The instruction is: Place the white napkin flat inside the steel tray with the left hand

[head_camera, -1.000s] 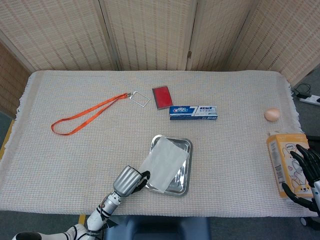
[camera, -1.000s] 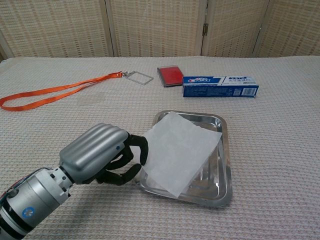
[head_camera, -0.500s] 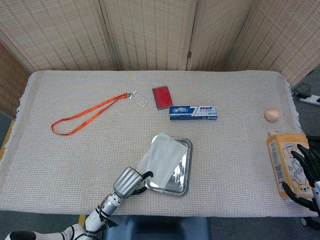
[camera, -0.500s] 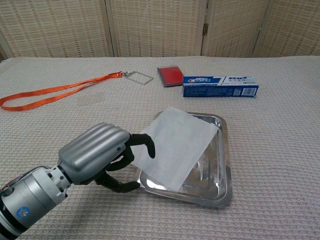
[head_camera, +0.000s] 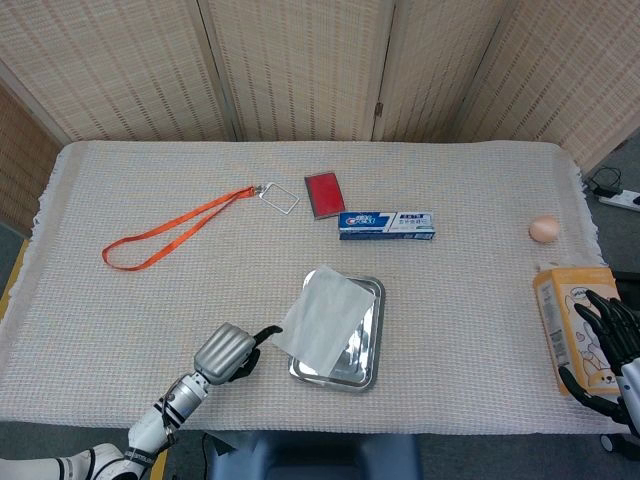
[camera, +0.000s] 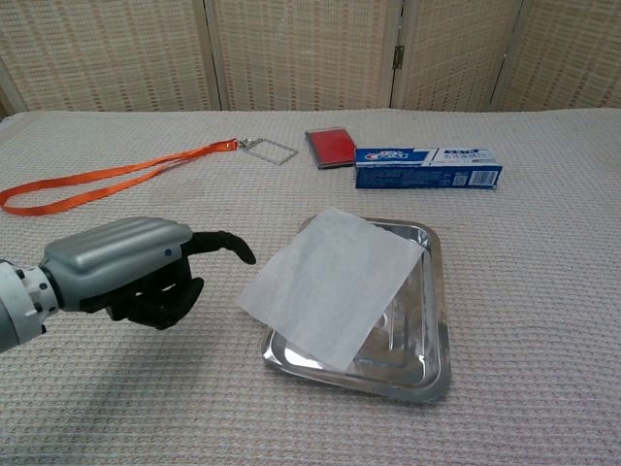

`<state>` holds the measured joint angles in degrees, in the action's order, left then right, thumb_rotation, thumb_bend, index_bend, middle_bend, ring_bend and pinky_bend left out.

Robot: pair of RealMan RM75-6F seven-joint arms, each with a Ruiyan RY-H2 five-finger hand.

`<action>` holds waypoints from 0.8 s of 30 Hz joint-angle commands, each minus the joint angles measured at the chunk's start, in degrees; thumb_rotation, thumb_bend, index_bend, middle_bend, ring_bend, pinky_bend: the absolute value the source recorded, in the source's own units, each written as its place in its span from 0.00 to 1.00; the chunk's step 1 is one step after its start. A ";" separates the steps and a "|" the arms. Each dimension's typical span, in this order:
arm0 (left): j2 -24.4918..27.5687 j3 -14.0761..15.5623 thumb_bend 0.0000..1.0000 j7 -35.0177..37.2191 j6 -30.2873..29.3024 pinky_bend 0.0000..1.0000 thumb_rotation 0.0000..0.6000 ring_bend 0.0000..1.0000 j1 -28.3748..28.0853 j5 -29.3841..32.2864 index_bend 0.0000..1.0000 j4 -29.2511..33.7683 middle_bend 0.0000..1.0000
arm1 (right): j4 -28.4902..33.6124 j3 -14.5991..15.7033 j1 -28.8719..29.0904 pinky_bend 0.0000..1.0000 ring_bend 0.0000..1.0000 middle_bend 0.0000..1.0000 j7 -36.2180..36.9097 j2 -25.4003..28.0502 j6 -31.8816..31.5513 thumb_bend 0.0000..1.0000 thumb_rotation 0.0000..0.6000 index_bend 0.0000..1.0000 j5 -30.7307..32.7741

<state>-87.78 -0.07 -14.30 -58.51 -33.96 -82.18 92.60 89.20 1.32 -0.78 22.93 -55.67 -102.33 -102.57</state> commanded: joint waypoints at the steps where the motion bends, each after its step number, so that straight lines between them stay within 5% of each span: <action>1: 3.45 -0.54 0.83 -2.31 4.72 1.00 1.00 0.95 -1.64 4.78 0.00 3.88 1.00 | 0.05 -0.03 0.08 0.00 0.00 0.00 -0.14 -0.07 0.18 0.40 1.00 0.00 0.09; 11: 7.36 -1.07 0.88 -8.66 13.66 1.00 1.00 0.97 -6.72 16.56 0.00 9.12 1.00 | 0.03 -0.05 0.37 0.00 0.00 0.00 -0.21 -0.17 0.83 0.40 1.00 0.00 0.29; 24: 5.41 -0.35 0.93 -17.19 12.88 1.00 1.00 0.97 -11.91 26.02 0.00 11.38 1.00 | 0.11 0.27 0.65 0.00 0.00 0.00 -0.46 -0.25 1.36 0.40 1.00 0.00 -0.25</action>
<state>-82.05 -0.78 -30.89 -45.33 -45.44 -56.67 103.77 89.32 1.57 -0.14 22.48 -55.91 -100.98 -102.80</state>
